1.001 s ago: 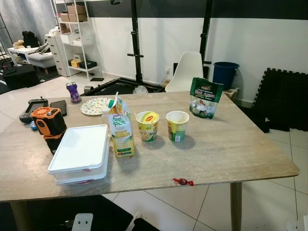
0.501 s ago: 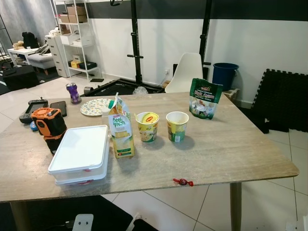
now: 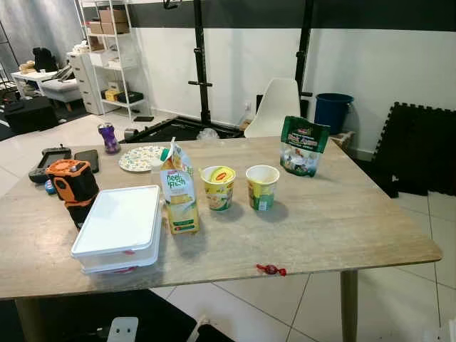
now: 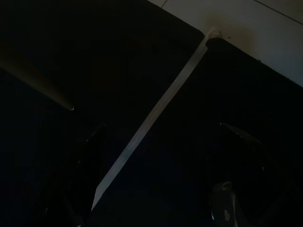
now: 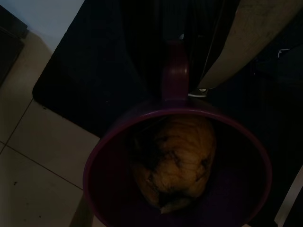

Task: Restocking fridge

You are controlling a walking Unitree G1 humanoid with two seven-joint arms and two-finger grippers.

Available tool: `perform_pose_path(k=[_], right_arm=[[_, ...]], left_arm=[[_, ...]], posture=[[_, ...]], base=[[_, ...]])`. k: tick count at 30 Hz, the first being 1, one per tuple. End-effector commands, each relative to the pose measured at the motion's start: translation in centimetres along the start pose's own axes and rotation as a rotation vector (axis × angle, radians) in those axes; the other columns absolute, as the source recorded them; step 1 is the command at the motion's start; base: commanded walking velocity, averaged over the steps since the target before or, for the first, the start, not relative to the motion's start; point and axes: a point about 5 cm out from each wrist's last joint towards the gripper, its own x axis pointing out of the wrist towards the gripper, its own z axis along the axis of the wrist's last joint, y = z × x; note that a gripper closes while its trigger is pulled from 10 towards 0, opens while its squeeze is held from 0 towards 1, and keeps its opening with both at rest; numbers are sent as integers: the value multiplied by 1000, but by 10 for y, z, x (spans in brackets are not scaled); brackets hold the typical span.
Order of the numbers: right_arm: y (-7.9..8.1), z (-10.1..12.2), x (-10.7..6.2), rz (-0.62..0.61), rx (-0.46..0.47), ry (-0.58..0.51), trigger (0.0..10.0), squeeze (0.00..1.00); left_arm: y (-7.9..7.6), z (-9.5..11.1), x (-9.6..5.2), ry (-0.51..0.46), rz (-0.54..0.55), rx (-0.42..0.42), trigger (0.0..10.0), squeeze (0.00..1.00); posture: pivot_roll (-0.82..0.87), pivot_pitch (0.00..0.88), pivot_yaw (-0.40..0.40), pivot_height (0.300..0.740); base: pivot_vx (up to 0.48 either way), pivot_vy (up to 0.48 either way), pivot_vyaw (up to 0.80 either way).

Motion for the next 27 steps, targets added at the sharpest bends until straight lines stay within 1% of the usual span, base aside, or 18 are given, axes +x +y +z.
perform_pose_path(k=[1,12,17,23,27], right_arm=[[1,3,0,0,-10,-24,10000,0],[-2,14,1,2,-5,-72,10000,0],[-3,14,1,1,-6,-76,10000,0],[2,23,2,8,-4,-113,10000,0],[3,25,2,11,-5,-124,10000,0]], left_arm=[[-3,-5,-1,12,-5,1,10000,0],[-2,-1,0,6,-7,6,10000,0],[-2,0,1,6,-4,3,10000,0],[0,2,1,4,-3,8,10000,0],[1,3,2,1,-1,7,10000,0]], posture=[[87,26,19,734],[81,17,19,734],[81,13,18,734],[80,0,20,734],[87,0,15,734]], base=[[0,0,0],[0,0,0],[0,0,0],[0,0,0],[0,0,0]])
